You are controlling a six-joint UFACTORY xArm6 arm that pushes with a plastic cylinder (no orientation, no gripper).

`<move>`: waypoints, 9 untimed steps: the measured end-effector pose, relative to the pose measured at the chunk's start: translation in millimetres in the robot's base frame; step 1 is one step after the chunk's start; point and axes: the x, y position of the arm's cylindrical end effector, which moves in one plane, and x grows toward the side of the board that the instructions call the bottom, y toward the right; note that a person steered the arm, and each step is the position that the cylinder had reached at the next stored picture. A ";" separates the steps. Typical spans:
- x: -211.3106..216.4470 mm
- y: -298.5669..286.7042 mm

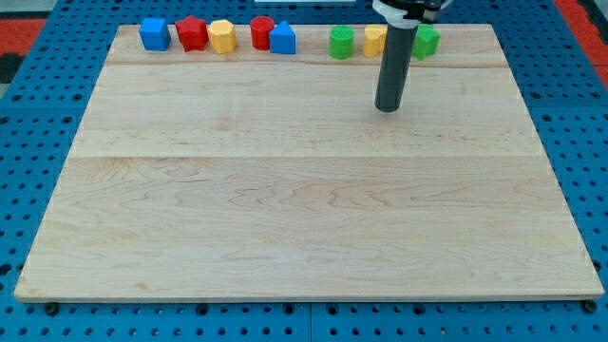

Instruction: Slightly push the blue triangle upwards

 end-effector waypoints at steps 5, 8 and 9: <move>-10.6 -169.9; -85.0 -117.9; -107.3 -117.9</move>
